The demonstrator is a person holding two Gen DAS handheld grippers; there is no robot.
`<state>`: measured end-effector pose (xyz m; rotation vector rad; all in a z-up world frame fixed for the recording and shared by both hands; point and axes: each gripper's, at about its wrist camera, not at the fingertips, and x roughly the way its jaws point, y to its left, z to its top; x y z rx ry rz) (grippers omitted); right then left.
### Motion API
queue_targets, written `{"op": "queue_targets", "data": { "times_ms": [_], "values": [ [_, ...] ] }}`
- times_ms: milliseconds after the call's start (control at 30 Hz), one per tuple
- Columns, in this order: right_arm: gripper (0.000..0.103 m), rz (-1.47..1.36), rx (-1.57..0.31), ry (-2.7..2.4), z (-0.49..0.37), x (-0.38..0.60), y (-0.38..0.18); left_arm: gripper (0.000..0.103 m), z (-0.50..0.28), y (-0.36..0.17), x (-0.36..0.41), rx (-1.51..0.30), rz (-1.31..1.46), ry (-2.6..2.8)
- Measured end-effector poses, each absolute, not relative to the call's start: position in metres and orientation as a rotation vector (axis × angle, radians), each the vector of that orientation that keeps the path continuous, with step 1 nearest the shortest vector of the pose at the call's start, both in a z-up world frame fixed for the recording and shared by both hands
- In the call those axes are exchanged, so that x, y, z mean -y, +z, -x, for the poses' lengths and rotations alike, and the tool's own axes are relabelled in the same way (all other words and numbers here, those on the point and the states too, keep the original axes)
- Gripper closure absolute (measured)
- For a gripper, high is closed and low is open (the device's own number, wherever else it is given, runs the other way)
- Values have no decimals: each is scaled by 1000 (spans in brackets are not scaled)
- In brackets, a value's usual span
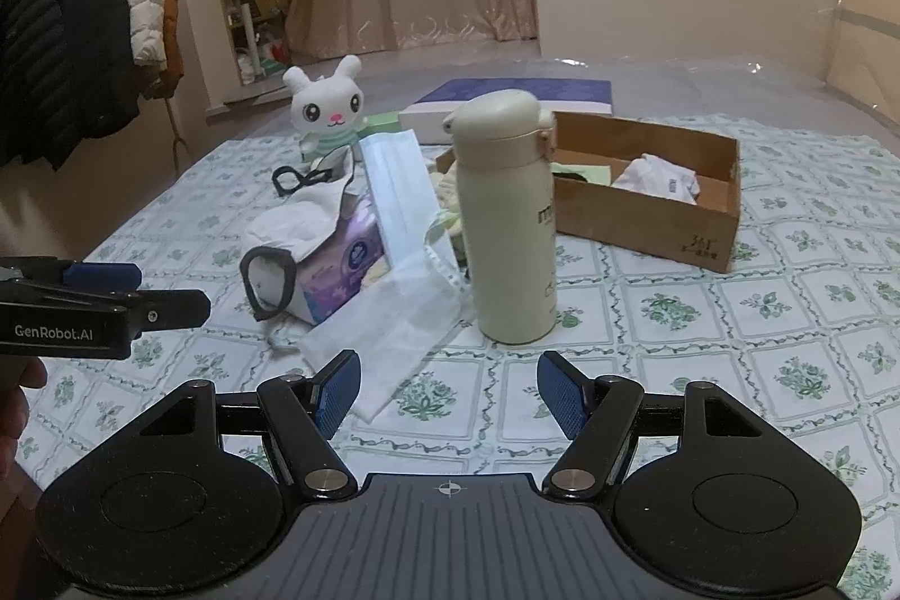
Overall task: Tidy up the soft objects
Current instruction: 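Withdraw both grippers from the box back toward the pile, then grasp the white mesh bag with the right gripper while the left gripper grasps the white face mask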
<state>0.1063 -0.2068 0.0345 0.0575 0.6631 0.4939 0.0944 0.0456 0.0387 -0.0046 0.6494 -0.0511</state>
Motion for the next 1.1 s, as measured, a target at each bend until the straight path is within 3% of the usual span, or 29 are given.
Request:
{"op": "queue_targets", "data": {
  "times_ms": [467,733,1100],
  "values": [
    [33,-38,-691,534,-134,165,11,16,-118,23,-85,-664,34,7],
    [18,-22,-718,556,-156,135,-12,16,-138,10,-102,-675,32,21],
    [15,44,-747,545,-186,92,-44,16,-157,-8,-119,-694,76,18]
  ]
}}
